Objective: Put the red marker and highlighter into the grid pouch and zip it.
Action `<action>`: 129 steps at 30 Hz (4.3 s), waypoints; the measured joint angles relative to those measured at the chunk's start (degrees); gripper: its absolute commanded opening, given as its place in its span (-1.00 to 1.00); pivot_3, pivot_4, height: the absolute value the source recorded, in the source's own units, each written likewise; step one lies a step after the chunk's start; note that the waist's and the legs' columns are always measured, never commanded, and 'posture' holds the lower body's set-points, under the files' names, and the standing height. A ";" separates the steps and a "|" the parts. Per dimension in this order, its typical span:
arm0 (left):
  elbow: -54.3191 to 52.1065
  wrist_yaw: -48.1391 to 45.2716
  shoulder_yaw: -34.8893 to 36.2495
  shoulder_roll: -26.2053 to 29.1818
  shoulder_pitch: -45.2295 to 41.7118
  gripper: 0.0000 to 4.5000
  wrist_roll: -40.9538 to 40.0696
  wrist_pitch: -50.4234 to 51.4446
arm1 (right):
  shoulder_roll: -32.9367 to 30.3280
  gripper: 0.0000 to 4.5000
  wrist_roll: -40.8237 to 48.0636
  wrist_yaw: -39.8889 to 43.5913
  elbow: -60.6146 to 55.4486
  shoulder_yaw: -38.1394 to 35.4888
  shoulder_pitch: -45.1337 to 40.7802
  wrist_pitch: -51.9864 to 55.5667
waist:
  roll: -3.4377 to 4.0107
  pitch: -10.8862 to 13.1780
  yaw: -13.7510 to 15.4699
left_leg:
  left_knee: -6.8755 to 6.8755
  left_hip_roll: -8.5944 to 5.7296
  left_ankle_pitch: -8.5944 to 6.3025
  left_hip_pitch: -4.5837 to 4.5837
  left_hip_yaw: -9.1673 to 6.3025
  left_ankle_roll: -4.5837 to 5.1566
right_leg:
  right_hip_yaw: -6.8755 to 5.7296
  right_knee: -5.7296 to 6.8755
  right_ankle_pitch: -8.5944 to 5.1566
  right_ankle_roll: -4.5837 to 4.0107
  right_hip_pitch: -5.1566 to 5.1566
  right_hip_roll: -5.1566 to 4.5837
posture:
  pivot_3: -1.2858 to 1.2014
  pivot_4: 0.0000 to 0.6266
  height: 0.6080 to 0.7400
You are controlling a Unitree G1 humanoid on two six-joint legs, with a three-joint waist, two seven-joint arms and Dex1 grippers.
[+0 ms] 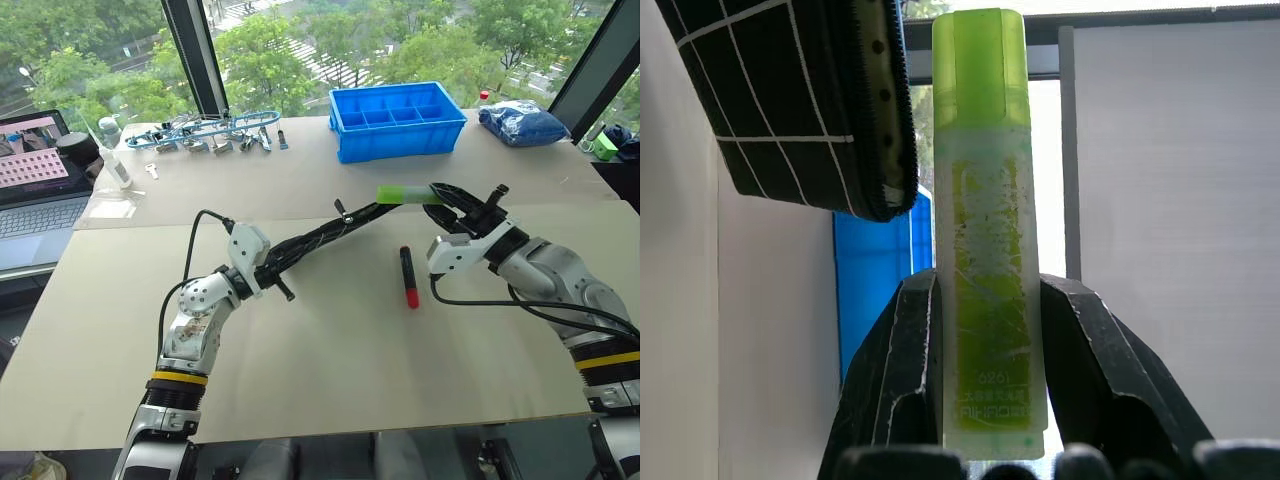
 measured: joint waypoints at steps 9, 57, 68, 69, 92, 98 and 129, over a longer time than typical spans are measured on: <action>0.00 0.09 0.11 -0.01 -0.71 -1.00 -0.12 0.22 | 0.87 -0.55 -6.97 -3.89 3.35 3.17 -1.37 0.25 | 0.00 0.00 -0.06 | 0.00 0.00 0.00 0.00 0.01 0.00 | 0.01 -0.01 0.00 -0.01 0.00 0.00 | 0.03 -0.52 1.00; -1.57 -1.83 -0.17 -0.86 0.08 -1.00 -1.49 2.30 | 10.29 0.80 31.68 41.75 8.21 7.95 -11.39 9.65 | 0.01 0.00 -1.05 | 0.01 0.04 0.00 0.02 -0.02 0.00 | 0.00 0.00 0.01 -0.01 -0.02 0.05 | 0.03 -0.52 1.00; -1.19 0.51 1.66 -1.51 -0.39 -1.00 -3.19 3.27 | -6.19 0.80 72.34 60.40 -14.68 -9.54 -2.84 67.69 | 0.01 0.00 0.30 | 0.05 0.14 -0.06 0.00 0.01 0.11 | -0.03 0.01 0.09 -0.10 0.00 0.11 | 0.03 -0.52 1.00; -1.20 0.51 1.61 -1.51 -0.38 -1.00 -3.19 3.27 | -6.61 0.80 72.10 59.17 -15.73 -9.54 -1.52 69.38 | 0.00 -0.01 0.45 | 0.05 0.17 -0.07 0.00 0.00 0.11 | -0.05 0.02 0.09 -0.10 0.01 0.15 | 0.03 -0.52 1.00; -1.11 0.55 0.06 -1.47 0.10 -1.00 -2.32 2.54 | 10.56 0.00 56.50 22.60 -18.74 1.78 -1.44 93.58 | -0.01 -0.03 0.59 | 0.24 0.15 -0.02 0.04 0.04 0.04 | -0.04 0.06 0.23 -0.09 0.10 0.14 | 0.03 -0.52 1.00; -1.12 0.55 0.05 -1.37 0.18 -1.00 -2.29 2.51 | 8.62 -0.78 54.98 23.30 -18.77 3.72 -0.84 89.83 | -0.02 -0.03 0.80 | 0.28 0.14 -0.02 0.04 0.04 0.04 | -0.04 0.06 0.24 -0.07 0.13 0.14 | 0.03 -0.52 1.00; -0.98 -0.94 -1.17 -1.32 0.32 -1.00 -1.98 2.15 | -8.24 -0.79 27.10 46.07 -9.48 4.51 -8.18 16.07 | -0.03 -0.01 0.29 | 0.07 0.26 -0.02 -0.06 0.15 0.03 | -0.04 -0.42 0.36 -0.05 0.04 0.26 | 0.03 -0.52 1.00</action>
